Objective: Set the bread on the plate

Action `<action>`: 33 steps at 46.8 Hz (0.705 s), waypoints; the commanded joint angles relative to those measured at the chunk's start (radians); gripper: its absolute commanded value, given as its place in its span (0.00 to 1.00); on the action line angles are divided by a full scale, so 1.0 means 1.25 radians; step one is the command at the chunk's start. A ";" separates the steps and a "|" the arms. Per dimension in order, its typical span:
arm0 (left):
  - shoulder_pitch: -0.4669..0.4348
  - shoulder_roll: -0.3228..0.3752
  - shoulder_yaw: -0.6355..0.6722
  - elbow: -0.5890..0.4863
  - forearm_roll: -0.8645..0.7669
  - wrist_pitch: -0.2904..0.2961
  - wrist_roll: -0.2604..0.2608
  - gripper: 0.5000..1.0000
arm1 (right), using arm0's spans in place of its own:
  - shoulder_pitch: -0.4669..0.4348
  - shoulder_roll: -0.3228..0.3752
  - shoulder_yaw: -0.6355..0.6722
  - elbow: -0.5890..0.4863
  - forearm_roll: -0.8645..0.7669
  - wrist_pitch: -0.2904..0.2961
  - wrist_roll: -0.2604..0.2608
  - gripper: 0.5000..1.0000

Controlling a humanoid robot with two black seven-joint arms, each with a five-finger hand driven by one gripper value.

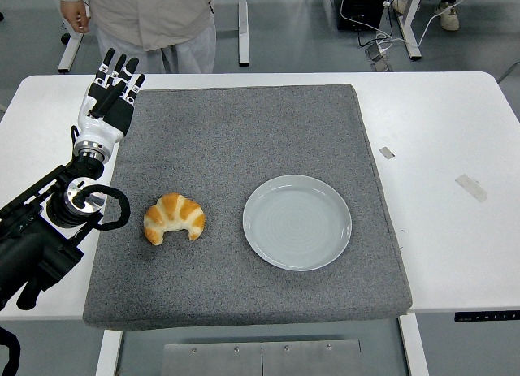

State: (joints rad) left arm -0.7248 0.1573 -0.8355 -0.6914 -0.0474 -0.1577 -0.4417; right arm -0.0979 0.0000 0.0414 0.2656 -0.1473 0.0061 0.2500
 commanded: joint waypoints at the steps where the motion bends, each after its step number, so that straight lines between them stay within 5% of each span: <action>1: -0.003 -0.001 0.000 0.001 0.008 0.000 -0.003 0.98 | 0.000 0.000 -0.001 0.000 0.000 0.000 0.000 1.00; 23: -0.064 0.053 0.030 0.002 0.064 -0.004 -0.005 0.98 | 0.001 0.000 0.000 0.000 0.000 0.000 0.000 1.00; 33: -0.091 0.097 0.052 -0.002 0.119 -0.004 -0.119 0.98 | 0.001 0.000 0.000 0.000 0.000 0.000 0.000 1.00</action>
State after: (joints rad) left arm -0.8302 0.2736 -0.7719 -0.6896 0.0964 -0.1612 -0.5591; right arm -0.0968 0.0000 0.0415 0.2652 -0.1472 0.0060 0.2500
